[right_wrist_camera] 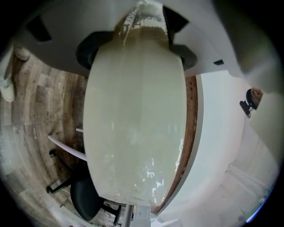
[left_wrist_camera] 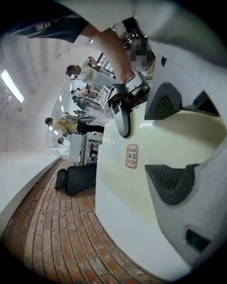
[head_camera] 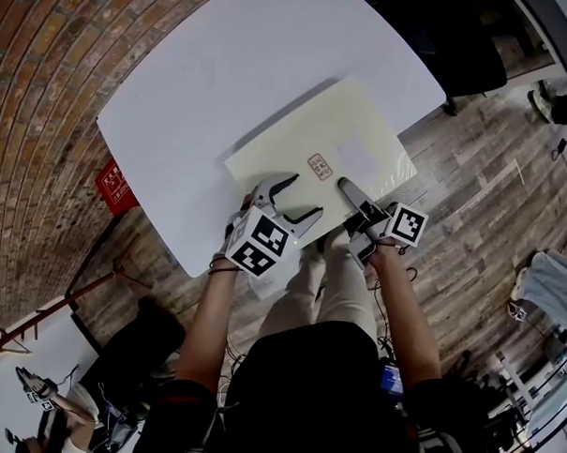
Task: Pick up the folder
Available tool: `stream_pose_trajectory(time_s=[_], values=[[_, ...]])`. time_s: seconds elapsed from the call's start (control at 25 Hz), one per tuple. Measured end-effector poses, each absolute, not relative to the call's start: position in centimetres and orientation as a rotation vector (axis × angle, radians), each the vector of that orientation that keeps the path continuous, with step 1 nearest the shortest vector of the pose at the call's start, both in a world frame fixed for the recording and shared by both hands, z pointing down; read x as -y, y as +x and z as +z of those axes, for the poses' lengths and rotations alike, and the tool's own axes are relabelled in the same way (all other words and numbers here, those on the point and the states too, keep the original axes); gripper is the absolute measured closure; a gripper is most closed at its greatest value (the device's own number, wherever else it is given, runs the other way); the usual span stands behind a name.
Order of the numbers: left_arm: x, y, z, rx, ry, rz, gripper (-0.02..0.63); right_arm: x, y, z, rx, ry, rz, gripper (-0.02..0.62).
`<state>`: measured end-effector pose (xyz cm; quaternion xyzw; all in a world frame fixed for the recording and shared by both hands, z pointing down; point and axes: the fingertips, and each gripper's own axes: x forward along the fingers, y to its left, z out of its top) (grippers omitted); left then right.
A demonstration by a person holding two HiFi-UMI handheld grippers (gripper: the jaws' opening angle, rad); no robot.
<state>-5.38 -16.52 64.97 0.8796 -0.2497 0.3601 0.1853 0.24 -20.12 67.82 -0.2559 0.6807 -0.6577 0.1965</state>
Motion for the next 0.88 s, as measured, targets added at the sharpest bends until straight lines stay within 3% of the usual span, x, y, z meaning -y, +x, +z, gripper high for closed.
stream_pose_trajectory(time_s=[0.88], values=[[16.2,-5.5,61.9,0.835,2.482,0.876,0.291,19.8,0.9,64.5,-2.052,-0.756,-1.79,0.324]])
